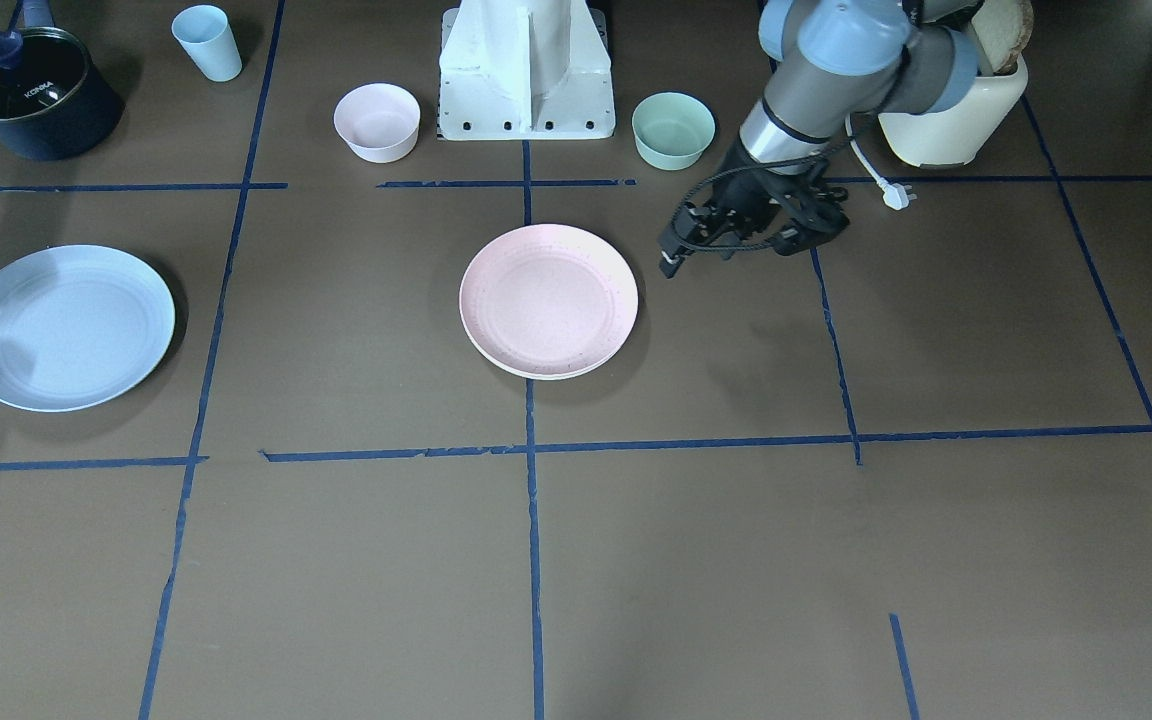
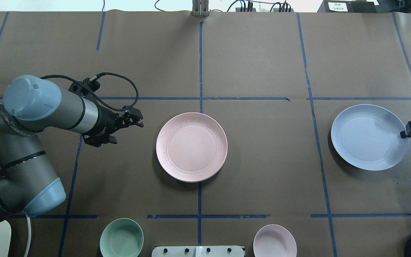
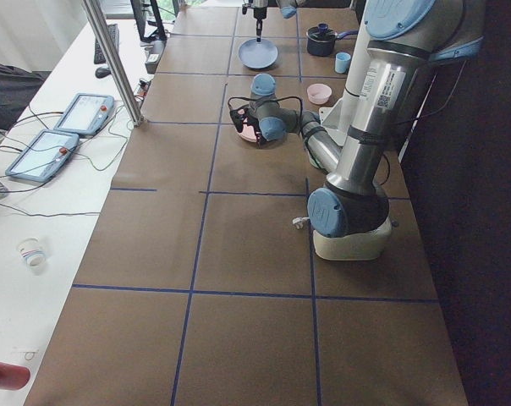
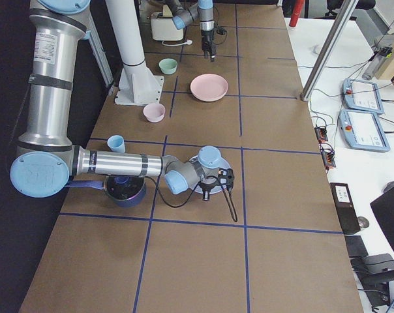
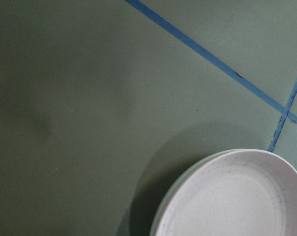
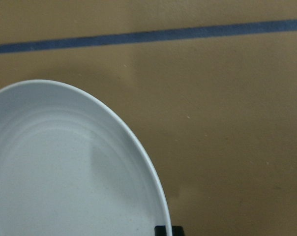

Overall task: Stack three plates with pink and blue
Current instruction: 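Withdraw the left arm while the right gripper carries the blue plate toward the stack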

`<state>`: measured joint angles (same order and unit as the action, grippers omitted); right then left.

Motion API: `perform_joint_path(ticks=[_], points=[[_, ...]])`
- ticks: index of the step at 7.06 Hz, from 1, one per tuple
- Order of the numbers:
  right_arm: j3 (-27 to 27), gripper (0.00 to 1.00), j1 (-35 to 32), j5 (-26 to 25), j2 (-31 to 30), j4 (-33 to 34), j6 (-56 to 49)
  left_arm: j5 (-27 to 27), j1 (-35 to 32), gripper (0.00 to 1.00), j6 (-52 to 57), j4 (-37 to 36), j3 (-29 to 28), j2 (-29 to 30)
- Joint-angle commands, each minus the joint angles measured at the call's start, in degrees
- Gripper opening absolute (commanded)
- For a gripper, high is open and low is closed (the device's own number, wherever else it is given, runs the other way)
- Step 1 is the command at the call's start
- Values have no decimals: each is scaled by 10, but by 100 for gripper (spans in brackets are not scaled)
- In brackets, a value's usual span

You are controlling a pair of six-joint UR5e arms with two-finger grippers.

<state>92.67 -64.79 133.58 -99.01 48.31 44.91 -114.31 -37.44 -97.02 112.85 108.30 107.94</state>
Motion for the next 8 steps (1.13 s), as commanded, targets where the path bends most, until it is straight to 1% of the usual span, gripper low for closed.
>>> perform_joint_path(ticks=[1, 2, 3, 4, 5, 6, 7, 8], points=[[49, 0, -23, 37, 8, -39, 82, -59, -71, 100, 97, 0, 1, -48], [78, 0, -23, 40, 17, -34, 121, -90, -106, 100, 172, 0, 0, -77], [90, 0, -23, 46, 55, -32, 176, -138, -150, 100, 237, 0, -1, -97], [92, 0, -18, 55, 91, -31, 238, -155, -180, 100, 288, 0, -1, -126], [101, 0, 11, 50, 107, -31, 265, -156, -191, 100, 342, 1, -1, -151], [101, 0, 48, 39, 137, -30, 295, -159, -209, 100, 403, 0, -1, -170], [103, 0, 100, -5, 169, -30, 348, -191, -238, 100, 436, 1, -7, -177], [103, 0, 158, -63, 196, -29, 379, -202, -266, 100, 483, 2, -7, -199]])
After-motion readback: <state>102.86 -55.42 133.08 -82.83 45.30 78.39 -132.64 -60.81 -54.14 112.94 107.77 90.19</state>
